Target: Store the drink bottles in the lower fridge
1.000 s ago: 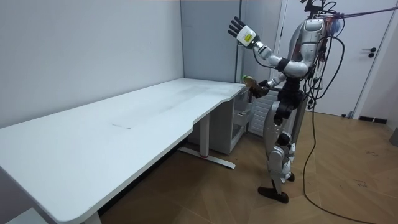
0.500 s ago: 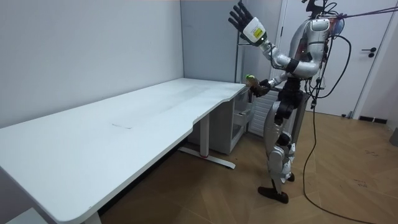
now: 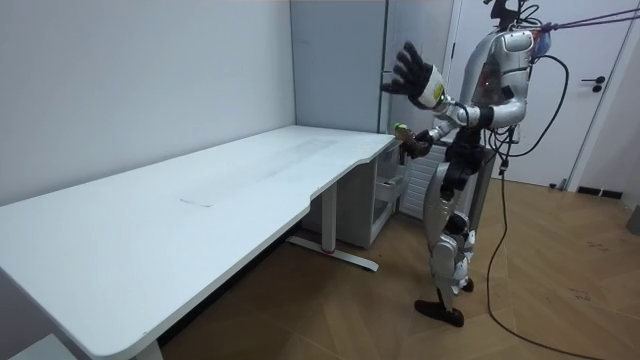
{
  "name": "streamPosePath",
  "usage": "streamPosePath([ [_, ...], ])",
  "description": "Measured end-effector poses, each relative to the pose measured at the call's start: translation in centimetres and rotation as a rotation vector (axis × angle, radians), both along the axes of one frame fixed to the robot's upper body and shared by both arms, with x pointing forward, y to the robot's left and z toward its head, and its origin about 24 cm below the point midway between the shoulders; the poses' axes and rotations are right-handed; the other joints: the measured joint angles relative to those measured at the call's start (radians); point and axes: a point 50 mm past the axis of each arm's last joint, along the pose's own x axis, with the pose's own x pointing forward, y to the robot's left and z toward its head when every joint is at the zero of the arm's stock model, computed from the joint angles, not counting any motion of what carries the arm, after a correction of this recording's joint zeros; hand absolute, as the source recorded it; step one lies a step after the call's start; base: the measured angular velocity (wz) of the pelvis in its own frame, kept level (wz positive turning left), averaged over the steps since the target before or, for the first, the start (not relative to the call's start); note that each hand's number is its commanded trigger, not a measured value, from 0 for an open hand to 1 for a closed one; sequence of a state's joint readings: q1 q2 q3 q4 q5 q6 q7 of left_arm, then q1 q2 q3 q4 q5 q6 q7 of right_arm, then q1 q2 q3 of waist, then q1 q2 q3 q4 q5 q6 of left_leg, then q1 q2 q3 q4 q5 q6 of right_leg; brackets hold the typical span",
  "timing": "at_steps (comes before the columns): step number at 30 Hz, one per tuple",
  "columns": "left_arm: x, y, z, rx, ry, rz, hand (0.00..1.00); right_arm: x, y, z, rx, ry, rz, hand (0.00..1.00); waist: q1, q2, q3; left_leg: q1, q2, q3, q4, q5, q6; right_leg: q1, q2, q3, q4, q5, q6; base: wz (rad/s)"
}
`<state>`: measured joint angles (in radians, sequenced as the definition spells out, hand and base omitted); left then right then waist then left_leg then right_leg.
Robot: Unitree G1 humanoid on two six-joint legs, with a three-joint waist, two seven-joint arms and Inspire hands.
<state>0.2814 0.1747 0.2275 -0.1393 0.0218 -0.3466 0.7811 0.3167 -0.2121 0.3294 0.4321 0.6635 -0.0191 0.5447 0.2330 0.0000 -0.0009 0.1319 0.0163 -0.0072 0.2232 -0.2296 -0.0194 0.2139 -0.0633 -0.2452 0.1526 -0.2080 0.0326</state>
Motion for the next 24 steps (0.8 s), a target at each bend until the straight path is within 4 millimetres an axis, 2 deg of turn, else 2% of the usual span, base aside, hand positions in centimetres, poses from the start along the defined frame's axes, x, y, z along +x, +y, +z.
streamPosePath([
  [2,-1.0,0.7,-2.8,-0.112,0.112,0.041,0.0,0.0,0.0,0.0,-0.004,0.003,-0.005,1.0,0.007,-0.006,0.0012,0.004,0.0,0.003,-0.003,0.0,0.0,0.001,0.0,0.004,-0.002,0.0,0.0,-0.04],
  [6,-1.9,0.7,-6.4,-0.253,0.257,0.081,0.0,0.1,0.2,-0.2,-0.003,0.027,-0.017,1.0,0.024,-0.011,0.0029,0.011,0.0,0.009,-0.014,0.0,0.0,0.002,0.001,0.011,-0.002,0.0,0.0,-0.05],
  [8,-2.8,0.4,-8.9,-0.323,0.36,0.098,0.0,0.4,0.5,-0.1,-0.008,0.029,-0.009,1.0,0.027,-0.012,0.0034,0.013,0.002,0.012,-0.017,0.0,0.0,0.001,0.002,0.011,-0.001,0.0,0.0,-0.02],
  [15,-6.0,-1.6,-14.7,-0.407,0.701,0.052,0.0,0.6,1.0,-0.2,0.023,0.056,-0.035,1.0,0.018,-0.018,0.0053,0.016,0.005,0.024,-0.024,0.0,0.0,-0.005,0.003,0.02,0.0,0.0,0.0,-0.04],
  [19,-7.0,-2.2,-16.2,-0.43,0.815,0.012,0.0,0.7,0.8,-0.1,0.044,0.064,-0.065,1.0,0.015,-0.029,0.012,0.011,0.005,0.025,-0.025,-0.001,0.0,-0.006,0.003,0.02,0.0,0.0,0.0,-0.01],
  [24,-8.8,-2.8,-18.3,-0.456,0.985,-0.062,0.0,0.8,0.5,-0.2,0.028,0.07,-0.052,1.0,0.001,-0.028,0.0128,-0.003,0.005,0.025,-0.026,-0.001,0.0,-0.009,0.003,0.017,0.0,0.001,0.0,0.0],
])
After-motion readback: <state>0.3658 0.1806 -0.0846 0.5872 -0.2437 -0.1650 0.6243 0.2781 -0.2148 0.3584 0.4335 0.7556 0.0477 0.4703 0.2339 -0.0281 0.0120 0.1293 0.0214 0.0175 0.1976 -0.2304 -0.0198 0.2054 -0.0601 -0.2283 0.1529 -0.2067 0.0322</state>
